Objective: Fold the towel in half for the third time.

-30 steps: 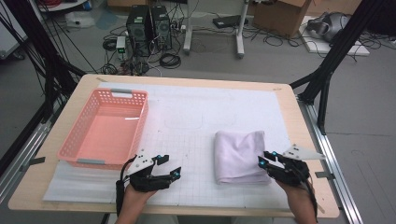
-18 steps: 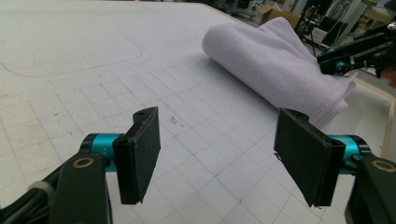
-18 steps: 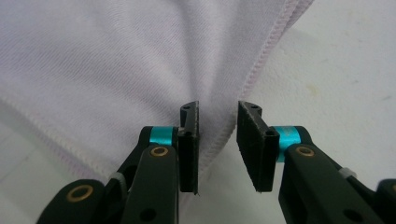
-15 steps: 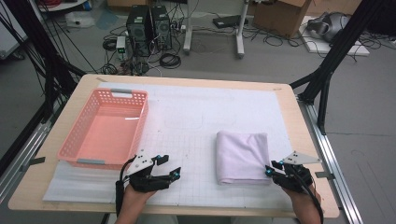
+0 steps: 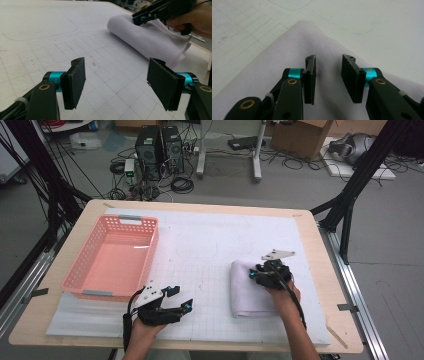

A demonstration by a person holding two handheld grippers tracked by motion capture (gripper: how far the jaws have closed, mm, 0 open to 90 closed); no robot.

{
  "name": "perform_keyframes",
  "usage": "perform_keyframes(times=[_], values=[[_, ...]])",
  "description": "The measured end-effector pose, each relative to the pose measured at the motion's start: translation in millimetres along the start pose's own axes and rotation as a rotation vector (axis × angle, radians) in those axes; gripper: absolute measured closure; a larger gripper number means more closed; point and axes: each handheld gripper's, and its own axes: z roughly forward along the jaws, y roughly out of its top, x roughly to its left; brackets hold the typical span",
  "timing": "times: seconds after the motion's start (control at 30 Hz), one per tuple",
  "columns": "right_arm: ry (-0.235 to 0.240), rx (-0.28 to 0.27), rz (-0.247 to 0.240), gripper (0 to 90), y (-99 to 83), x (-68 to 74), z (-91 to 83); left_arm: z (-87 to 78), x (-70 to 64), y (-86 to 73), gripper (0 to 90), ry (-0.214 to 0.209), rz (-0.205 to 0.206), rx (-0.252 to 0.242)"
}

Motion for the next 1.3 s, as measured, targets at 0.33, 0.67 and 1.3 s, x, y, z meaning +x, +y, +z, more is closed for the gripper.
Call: perform_keyframes(times=[0.33,0.67,1.3], values=[[0.078,-0.017,-0.096,52.2,11.9,16.4,21.3,0.6,1.1,-0.8,31.6,0.000,0.001,0.007],[-0.172,0.002,0.109,69.0,-26.4,-45.5,-2.6,1.6,-1.4,-1.0,31.6,-0.002,0.008,0.010],[0.048,-0.087,0.007,65.4,-98.7,-6.1,-66.7,0.6,-1.4,-0.4,31.2,0.002,0.003,-0.009]])
